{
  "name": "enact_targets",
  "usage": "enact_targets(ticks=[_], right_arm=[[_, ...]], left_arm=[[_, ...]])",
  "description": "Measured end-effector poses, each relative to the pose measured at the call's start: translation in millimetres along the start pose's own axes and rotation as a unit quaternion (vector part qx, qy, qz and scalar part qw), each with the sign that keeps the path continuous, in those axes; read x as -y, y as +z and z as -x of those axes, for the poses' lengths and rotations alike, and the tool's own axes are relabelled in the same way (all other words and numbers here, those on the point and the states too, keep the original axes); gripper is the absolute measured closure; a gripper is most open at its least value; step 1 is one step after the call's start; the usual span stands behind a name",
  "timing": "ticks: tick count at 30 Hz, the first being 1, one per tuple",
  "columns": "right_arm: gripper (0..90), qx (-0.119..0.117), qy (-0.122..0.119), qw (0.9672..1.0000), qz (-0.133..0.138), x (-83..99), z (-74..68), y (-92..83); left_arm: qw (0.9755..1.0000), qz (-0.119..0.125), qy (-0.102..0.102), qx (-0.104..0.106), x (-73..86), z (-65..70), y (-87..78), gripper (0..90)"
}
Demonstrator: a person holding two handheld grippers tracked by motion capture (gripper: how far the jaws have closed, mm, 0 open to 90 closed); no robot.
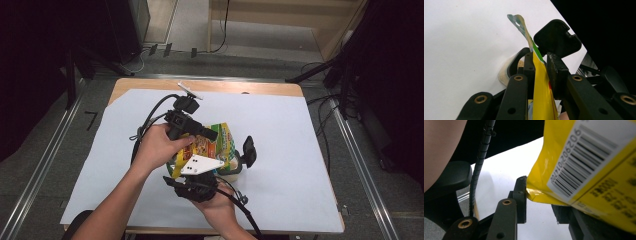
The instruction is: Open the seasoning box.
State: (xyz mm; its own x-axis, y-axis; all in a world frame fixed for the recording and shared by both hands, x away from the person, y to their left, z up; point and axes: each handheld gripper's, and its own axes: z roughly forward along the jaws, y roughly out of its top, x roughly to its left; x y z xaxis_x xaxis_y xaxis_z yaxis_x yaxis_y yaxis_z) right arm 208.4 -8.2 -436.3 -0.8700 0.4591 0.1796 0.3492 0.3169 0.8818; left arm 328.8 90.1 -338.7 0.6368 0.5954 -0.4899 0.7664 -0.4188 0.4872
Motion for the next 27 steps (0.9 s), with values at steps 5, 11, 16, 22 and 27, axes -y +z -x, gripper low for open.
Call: enact_targets(ticks=[5,11,16,22,27], right_arm=[[70.1,0.002,-0.001,1.0000,-0.001,1.1,2.3,1.3],[70.5,0.000,0.008,1.0000,-0.002,3.2,6.4,2.5],[70.5,0.001,0.009,1.0000,-0.003,3.2,6.3,2.4],[70.2,0.002,0.002,1.0000,-0.003,1.2,2.3,1.2],[69.9,0.001,-0.003,1.0000,-0.002,-1.0,-1.1,-0.2]], left_arm=[[1.0000,-0.005,0.003,-0.002,0.2,0.8,1.4,78.7],[0.9999,-0.012,0.004,-0.001,0.5,2.8,3.8,78.5],[0.9999,-0.014,0.001,0.002,0.5,2.4,4.2,78.5],[0.9999,-0.012,-0.007,0.006,-0.1,-2.2,2.4,78.5],[0.9999,-0.005,-0.010,0.003,-0.3,-3.7,-0.4,78.4]])
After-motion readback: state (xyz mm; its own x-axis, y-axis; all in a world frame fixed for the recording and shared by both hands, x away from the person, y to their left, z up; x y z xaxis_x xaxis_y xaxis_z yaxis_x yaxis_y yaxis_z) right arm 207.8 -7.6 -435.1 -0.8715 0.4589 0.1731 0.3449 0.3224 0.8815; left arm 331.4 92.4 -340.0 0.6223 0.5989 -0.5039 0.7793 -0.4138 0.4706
